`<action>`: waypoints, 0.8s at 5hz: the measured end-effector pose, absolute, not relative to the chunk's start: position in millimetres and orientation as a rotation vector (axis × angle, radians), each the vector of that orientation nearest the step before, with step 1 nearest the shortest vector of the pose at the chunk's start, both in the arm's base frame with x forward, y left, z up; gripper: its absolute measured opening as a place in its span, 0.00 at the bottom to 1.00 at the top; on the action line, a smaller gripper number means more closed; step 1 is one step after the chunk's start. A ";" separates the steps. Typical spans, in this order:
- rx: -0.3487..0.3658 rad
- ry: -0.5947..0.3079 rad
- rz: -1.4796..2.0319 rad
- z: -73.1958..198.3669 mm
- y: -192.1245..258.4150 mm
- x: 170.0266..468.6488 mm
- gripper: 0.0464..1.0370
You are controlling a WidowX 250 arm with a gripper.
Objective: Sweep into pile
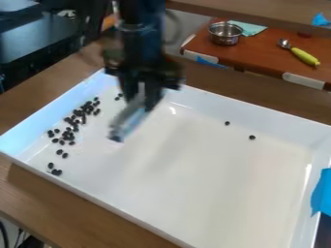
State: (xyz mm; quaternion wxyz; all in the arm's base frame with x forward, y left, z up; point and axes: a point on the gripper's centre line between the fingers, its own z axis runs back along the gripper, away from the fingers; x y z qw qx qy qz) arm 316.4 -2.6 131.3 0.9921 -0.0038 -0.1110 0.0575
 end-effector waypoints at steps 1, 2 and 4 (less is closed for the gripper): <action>-0.006 -0.190 0.102 128.1 -42.5 336.6 0.32; -0.001 -0.174 0.079 120.4 -68.8 347.1 0.32; 0.018 -0.167 0.024 104.8 -104.8 348.3 0.32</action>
